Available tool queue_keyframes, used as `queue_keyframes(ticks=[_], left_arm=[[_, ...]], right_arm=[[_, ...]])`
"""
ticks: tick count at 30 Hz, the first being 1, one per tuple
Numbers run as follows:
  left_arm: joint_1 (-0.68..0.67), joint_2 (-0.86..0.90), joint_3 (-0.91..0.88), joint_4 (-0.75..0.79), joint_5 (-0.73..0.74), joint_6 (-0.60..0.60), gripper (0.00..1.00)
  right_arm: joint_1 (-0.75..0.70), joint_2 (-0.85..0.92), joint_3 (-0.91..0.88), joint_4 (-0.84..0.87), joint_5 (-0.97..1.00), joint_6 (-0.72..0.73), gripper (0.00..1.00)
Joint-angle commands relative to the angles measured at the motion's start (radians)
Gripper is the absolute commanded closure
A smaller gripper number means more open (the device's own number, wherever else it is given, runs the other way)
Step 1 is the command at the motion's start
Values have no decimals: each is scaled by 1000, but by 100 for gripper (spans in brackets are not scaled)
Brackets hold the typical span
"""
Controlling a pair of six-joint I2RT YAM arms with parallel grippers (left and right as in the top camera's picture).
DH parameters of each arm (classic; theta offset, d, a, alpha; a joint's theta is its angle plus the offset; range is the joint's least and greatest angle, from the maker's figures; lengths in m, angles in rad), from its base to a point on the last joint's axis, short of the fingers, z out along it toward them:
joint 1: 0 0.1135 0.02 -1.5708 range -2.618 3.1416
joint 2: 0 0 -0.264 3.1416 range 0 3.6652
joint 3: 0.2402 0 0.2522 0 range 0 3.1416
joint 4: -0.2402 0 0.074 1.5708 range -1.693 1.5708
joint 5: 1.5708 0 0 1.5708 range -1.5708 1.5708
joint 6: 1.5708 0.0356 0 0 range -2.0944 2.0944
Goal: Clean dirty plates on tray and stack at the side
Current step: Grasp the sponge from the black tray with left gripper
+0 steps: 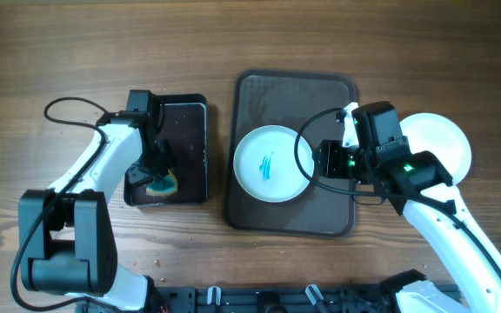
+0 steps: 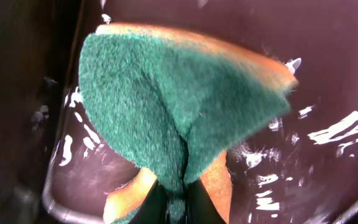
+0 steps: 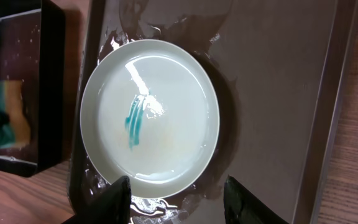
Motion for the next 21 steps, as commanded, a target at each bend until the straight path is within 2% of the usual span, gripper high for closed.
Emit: queue_keyframes(ticks=[1, 4, 7, 17, 21], left_arm=[[-2, -12, 132, -93, 1, 2, 96], [-2, -19, 192, -145, 1, 2, 96], [-5, -13, 167, -135, 1, 2, 96], [-11, -9, -33, 110, 1, -2, 96], [-11, -9, -39, 117, 1, -1, 96]], right_arm=[[5, -2, 9, -2, 9, 4, 52], [5, -2, 9, -2, 9, 5, 52], [5, -2, 9, -2, 9, 5, 52], [5, -2, 8, -2, 10, 2, 52], [-4, -1, 8, -6, 29, 140, 52]])
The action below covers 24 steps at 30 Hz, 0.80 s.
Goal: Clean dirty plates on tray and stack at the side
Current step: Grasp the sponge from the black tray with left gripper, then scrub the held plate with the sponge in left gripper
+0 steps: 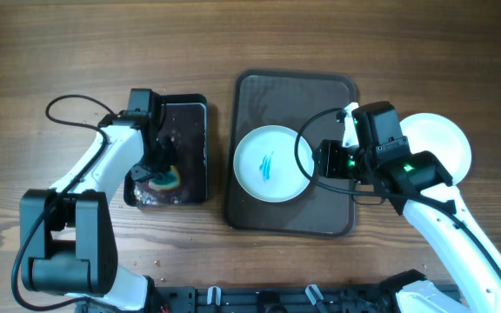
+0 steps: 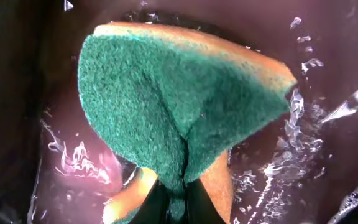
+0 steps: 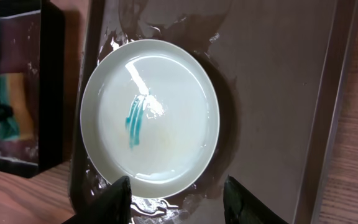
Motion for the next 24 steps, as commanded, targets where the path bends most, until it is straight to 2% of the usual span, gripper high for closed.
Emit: queue_keyframes(ticks=[1, 8, 13, 19, 20, 24], left_arm=[[-4, -9, -6, 0, -2, 0, 96], [-5, -27, 151, -166, 5, 25, 96], [-23, -45, 292, -267, 18, 29, 96], [-89, -47, 365, -286, 63, 58, 96], [-110, -47, 377, -286, 74, 58, 96], [-187, -47, 406, -267, 97, 58, 96]], right_arm=[[-7, 2, 8, -2, 32, 127, 52], [-64, 42, 8, -26, 47, 111, 53], [-87, 93, 8, 1, -64, -98, 52], [-87, 240, 7, 2, -67, -105, 54], [-87, 283, 7, 12, -78, -109, 56], [-87, 401, 7, 77, -190, -156, 59]])
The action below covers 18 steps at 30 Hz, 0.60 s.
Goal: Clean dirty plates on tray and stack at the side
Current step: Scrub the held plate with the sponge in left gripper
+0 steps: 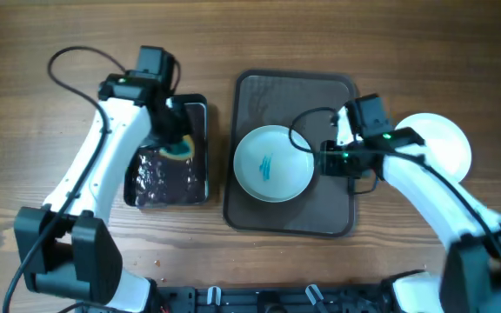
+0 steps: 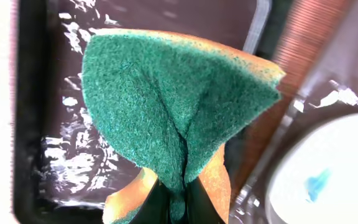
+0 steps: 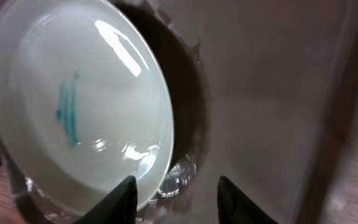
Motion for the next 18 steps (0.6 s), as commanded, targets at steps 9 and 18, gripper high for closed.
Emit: queue_keyframes(ticks=[9, 18], left_arm=[[-235, 50, 27, 208, 246, -15, 96], [-353, 248, 26, 278, 367, -45, 96]], right_arm=[[-1, 245, 7, 157, -109, -1, 90], [-1, 251, 7, 149, -20, 50, 96]])
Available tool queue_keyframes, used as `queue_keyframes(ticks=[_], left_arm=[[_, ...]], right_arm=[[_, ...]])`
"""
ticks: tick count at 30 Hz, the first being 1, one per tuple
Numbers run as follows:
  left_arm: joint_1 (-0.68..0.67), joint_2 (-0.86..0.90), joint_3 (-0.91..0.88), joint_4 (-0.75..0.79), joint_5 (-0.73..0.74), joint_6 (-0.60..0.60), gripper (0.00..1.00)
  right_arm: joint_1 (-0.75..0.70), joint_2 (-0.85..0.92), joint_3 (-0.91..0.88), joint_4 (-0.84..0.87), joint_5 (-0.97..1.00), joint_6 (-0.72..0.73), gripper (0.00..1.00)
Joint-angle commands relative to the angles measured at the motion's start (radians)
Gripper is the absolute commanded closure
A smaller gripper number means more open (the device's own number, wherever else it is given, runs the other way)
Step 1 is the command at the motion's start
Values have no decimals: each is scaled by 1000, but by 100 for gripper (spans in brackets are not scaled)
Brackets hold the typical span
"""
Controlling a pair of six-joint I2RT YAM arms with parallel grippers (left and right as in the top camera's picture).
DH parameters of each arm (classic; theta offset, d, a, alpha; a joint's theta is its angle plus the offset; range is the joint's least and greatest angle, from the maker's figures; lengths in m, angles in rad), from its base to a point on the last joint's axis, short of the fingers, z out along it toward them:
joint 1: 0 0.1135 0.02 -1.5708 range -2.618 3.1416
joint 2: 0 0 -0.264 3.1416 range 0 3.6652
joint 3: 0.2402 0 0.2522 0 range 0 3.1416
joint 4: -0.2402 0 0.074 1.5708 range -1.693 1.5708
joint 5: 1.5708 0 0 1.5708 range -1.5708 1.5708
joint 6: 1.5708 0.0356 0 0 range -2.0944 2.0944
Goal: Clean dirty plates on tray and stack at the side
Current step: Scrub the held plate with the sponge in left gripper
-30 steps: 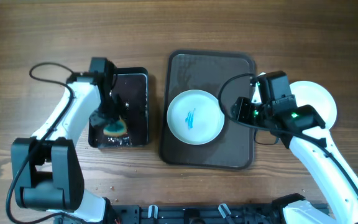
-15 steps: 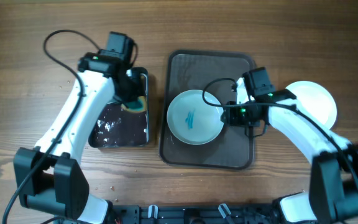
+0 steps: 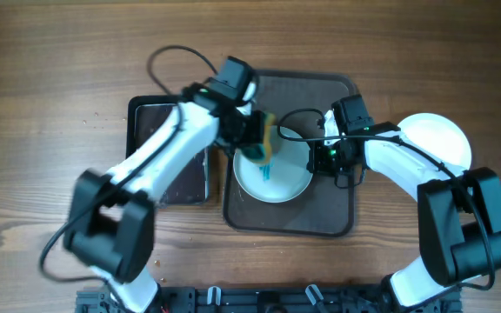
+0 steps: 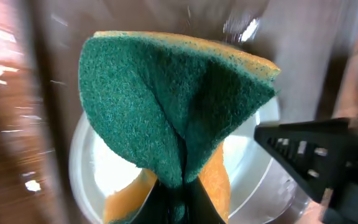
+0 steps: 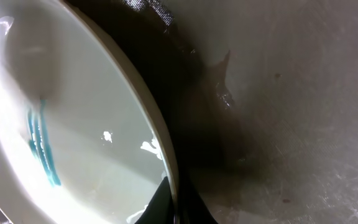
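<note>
A white plate with a blue smear (image 3: 272,174) (image 5: 73,118) lies on the brown tray (image 3: 333,217). My right gripper (image 3: 318,159) (image 5: 174,202) is shut on the plate's right rim, one finger inside and one outside. My left gripper (image 3: 259,143) (image 4: 178,208) is shut on a folded green-and-orange sponge (image 3: 263,143) (image 4: 173,106), held over the plate's upper left part. A second, clean white plate (image 3: 437,143) rests on the table right of the tray.
A black water tub (image 3: 168,161) stands left of the tray, partly covered by my left arm. Wooden tabletop (image 3: 59,69) surrounds everything. The tray's right half (image 5: 291,93) is bare and wet.
My left gripper has moved right with the sponge, from above the tub to over the dirty plate. My right gripper, open beside the plate's right rim, is now shut on that rim.
The left gripper held the sponge down in the tub's water at the two earliest moments while the right gripper waited open near the plate. Then the sponge was lifted over the tub's far end and the right gripper neared the rim. Now sponge over plate, rim gripped.
</note>
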Motion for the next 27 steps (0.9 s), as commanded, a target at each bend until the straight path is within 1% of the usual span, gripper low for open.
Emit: queue_keyframes(ticks=[1, 3, 8, 10, 13, 17, 19, 21, 24, 26, 27], left_arm=[[-47, 85, 12, 18, 85, -27, 96], [-69, 122, 12, 31, 103, -27, 96], [-111, 192, 12, 90, 94, -27, 96], [-114, 208, 12, 81, 14, -32, 96], [-107, 213, 12, -5, -207, -106, 96], [-77, 212, 13, -121, -439, -107, 96], [-58, 212, 14, -176, -521, -107, 96], [-45, 212, 14, -205, -559, -107, 96], [-39, 212, 14, -209, -554, -108, 96], [-39, 212, 14, -192, -509, -107, 96], [-40, 212, 14, -176, -455, -105, 96]], right_arm=[[-1, 35, 2, -2, 74, 22, 96], [-1, 35, 2, -2, 74, 22, 96], [-1, 35, 2, -3, 74, 22, 96], [-1, 35, 2, -3, 73, 23, 96], [-1, 35, 2, -9, 74, 42, 96], [-2, 35, 2, -14, 74, 47, 96], [-2, 35, 2, -14, 73, 49, 96], [-2, 35, 2, -14, 74, 49, 96], [-2, 35, 2, -14, 74, 49, 96], [-2, 35, 2, -14, 73, 49, 96], [-2, 35, 2, -15, 73, 49, 96]])
